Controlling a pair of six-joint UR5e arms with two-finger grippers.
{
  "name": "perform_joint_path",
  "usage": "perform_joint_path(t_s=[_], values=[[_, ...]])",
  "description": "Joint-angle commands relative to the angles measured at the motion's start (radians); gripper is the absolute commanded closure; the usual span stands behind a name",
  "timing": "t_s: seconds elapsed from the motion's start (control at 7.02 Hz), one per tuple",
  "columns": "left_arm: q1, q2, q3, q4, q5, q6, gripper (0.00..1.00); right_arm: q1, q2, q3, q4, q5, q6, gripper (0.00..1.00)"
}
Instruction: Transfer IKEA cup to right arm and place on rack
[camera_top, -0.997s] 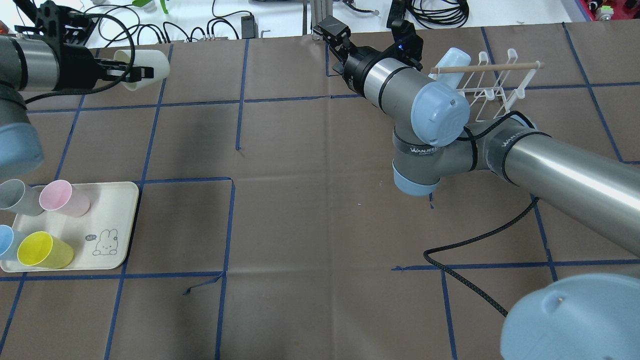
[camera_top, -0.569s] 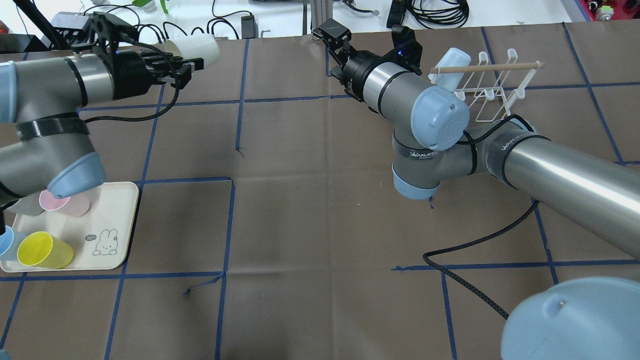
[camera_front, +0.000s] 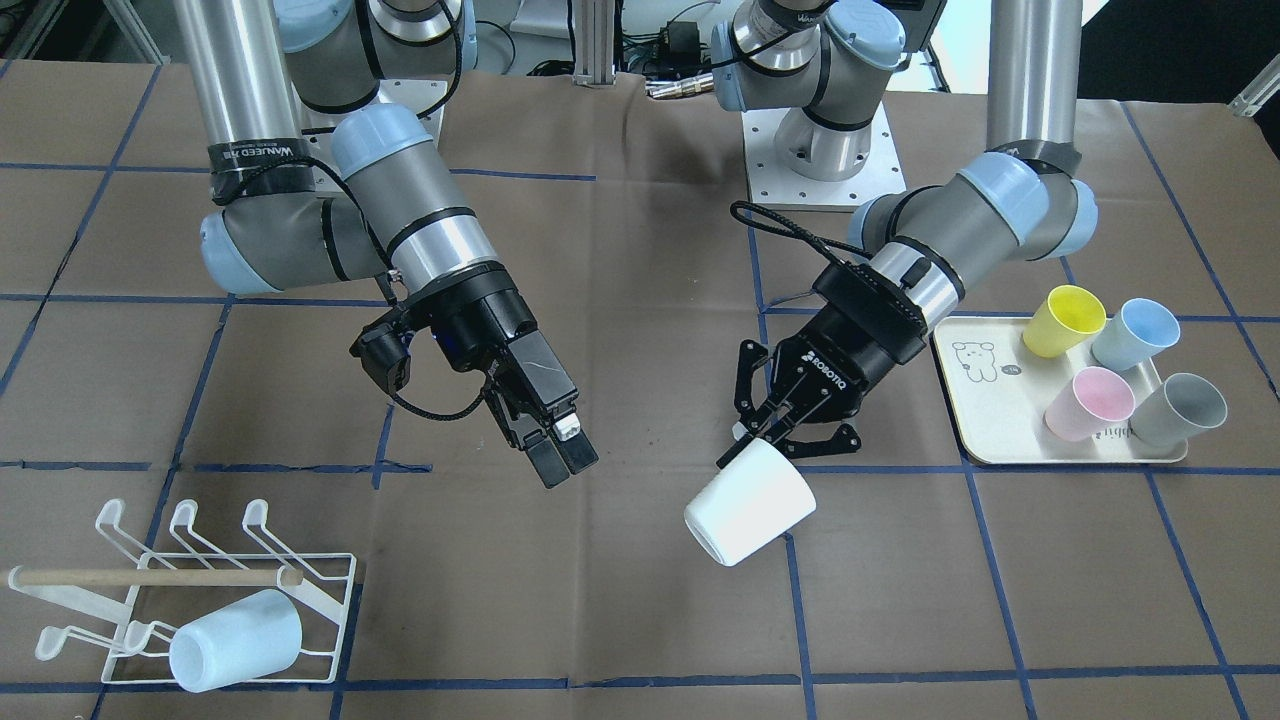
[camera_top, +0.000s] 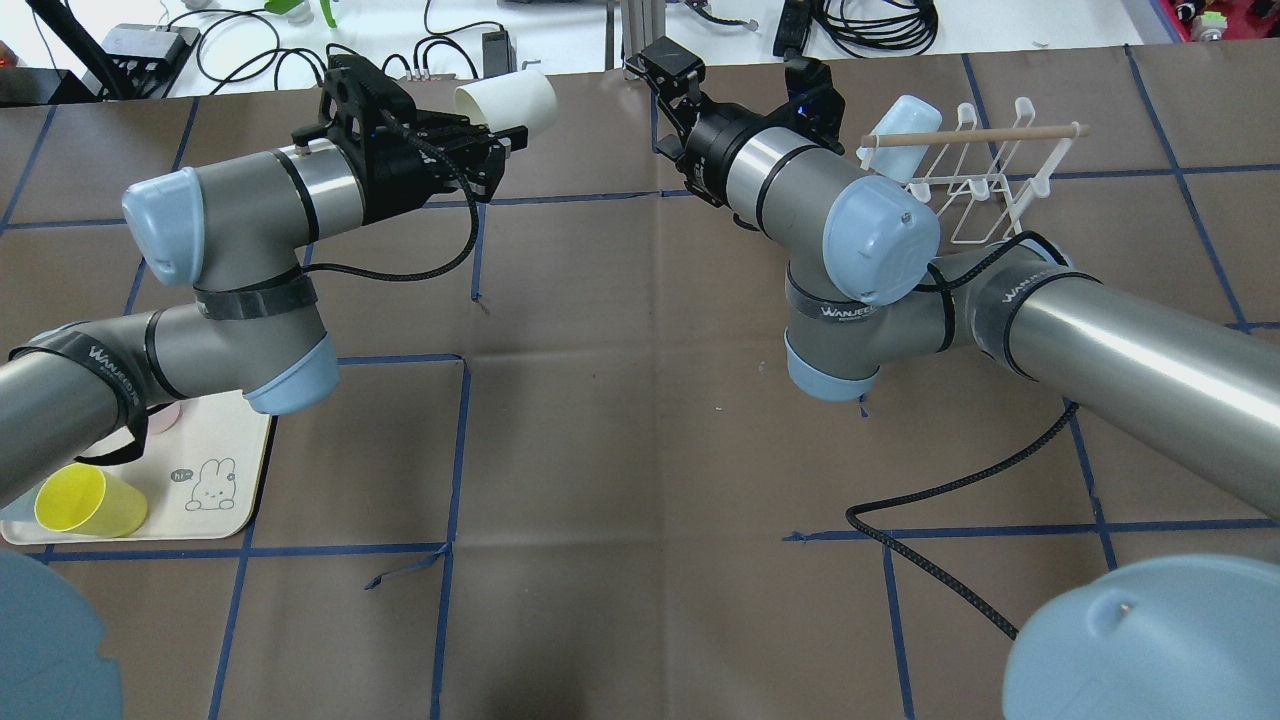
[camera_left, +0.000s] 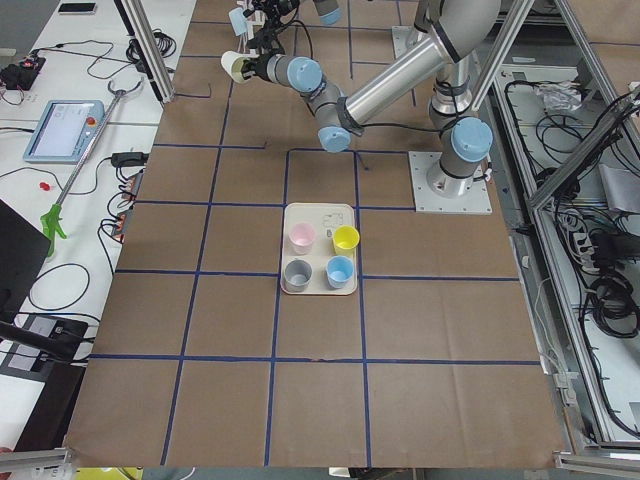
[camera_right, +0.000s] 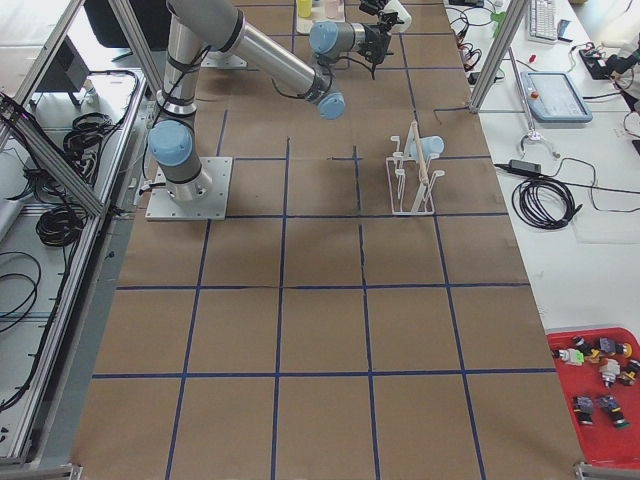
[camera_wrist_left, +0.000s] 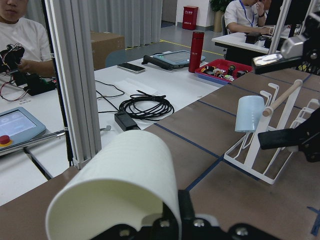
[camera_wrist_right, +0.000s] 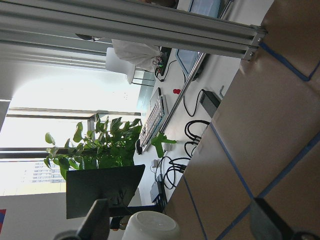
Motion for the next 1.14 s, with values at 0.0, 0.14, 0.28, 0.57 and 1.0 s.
perform_joint_path(t_s=[0.0,0.14,0.28,0.57,1.0], values=[[-0.02,-0.005,-0.056,0.22,0.073,-0.247,1.0,0.001,0.01,0.0,-0.045,-0.001,0.163,0.0],[-0.027,-0.002,-0.056,0.228,0.091,-0.265,1.0,0.0,0.023,0.003,-0.046,-0.001,0.214,0.0],[-0.038,-0.002,-0.055,0.232,0.095,-0.265,1.0,0.0,0.036,0.03,-0.046,-0.014,0.213,0.0],[-0.046,-0.002,-0.056,0.233,0.093,-0.26,1.0,0.001,0.055,0.069,-0.052,-0.002,0.213,0.0],[-0.067,0.011,-0.058,0.227,0.095,-0.26,1.0,0.03,0.055,0.011,-0.052,0.001,0.214,0.0]])
